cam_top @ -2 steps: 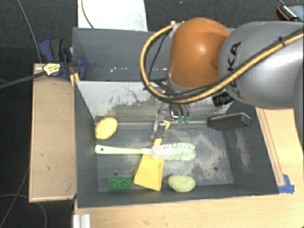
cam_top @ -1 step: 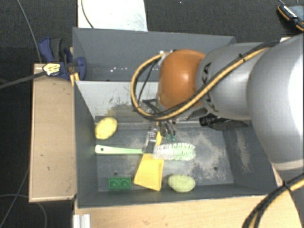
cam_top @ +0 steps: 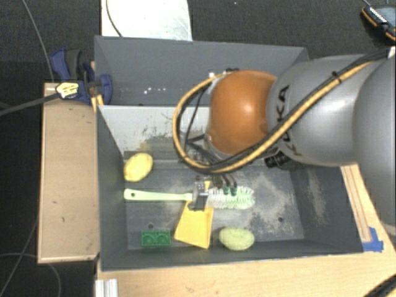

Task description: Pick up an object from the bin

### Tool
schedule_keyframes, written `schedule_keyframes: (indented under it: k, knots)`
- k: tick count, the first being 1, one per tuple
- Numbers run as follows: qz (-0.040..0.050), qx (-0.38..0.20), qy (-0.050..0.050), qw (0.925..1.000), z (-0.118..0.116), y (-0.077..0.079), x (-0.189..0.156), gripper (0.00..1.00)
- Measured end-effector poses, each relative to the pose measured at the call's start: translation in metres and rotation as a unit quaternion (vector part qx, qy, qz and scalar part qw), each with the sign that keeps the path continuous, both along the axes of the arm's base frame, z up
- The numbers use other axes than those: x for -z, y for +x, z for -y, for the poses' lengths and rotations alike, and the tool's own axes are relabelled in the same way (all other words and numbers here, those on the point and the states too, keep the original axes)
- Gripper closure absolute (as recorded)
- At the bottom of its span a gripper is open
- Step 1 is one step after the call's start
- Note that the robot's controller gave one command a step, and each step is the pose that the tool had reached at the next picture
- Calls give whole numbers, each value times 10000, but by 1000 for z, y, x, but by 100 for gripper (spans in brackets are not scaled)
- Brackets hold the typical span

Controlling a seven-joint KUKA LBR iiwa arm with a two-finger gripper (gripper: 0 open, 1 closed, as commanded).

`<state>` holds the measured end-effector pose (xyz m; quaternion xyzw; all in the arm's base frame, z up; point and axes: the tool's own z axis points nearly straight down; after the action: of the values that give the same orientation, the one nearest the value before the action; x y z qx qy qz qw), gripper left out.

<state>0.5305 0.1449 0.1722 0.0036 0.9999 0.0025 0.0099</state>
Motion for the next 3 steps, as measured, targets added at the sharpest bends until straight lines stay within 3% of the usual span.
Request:
schedule_keyframes:
  k: [1, 2, 3]
  knots:
    - [-67, 999, 15, 9950, -28, 21, 94, 0]
    - [-100, 733, 4, 9973, -14, 9, 105, 0]
    - [-25, 454, 16, 9990, -13, 25, 81, 0]
